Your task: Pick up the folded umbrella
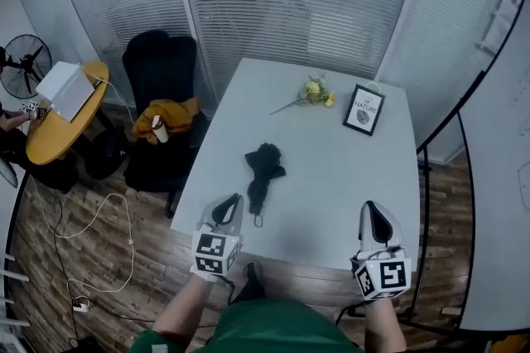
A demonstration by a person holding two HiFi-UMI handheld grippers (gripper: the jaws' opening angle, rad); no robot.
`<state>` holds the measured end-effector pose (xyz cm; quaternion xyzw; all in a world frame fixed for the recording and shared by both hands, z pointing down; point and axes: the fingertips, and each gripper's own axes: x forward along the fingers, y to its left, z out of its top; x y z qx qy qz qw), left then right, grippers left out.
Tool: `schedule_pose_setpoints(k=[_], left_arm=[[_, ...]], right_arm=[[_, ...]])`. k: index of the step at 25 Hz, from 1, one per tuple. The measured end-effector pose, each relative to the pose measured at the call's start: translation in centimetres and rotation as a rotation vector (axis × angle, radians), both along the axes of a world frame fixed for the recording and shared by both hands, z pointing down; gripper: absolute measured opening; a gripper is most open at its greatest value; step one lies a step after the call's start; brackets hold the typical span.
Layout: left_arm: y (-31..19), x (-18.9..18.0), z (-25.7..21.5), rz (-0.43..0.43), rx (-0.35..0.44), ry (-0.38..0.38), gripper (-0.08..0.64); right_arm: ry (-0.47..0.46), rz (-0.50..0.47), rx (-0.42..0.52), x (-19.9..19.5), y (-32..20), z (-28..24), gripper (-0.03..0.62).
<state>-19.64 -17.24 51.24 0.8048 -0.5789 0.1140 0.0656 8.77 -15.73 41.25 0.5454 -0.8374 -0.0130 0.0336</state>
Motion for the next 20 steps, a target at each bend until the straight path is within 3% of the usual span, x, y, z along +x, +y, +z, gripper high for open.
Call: schedule_pose_setpoints(k=[4, 10, 14, 20], left_arm=[[-5.2, -0.7, 4.7, 0.069, -0.114, 0.024, 0.041], [-9.7, -1.7, 12.0, 0.152, -0.341, 0.092, 0.133], [-12.1, -1.3, 17.5, 0.206, -0.485, 0.076, 0.256], [-15.0, -0.1, 24.5, 0.194, -0.675, 0.089, 0.321]], right_arm=[[0.009, 0.047, -0.030, -1.6, -3.3, 0.8, 0.003], [0.050, 0.113, -0.073, -4.0, -5.4, 2.1, 0.003], [0.070, 0.141, -0.083, -5.2, -6.1, 2.5, 0.003], [0.098, 0.160, -0.116, -4.4, -6.7, 3.7, 0.003]])
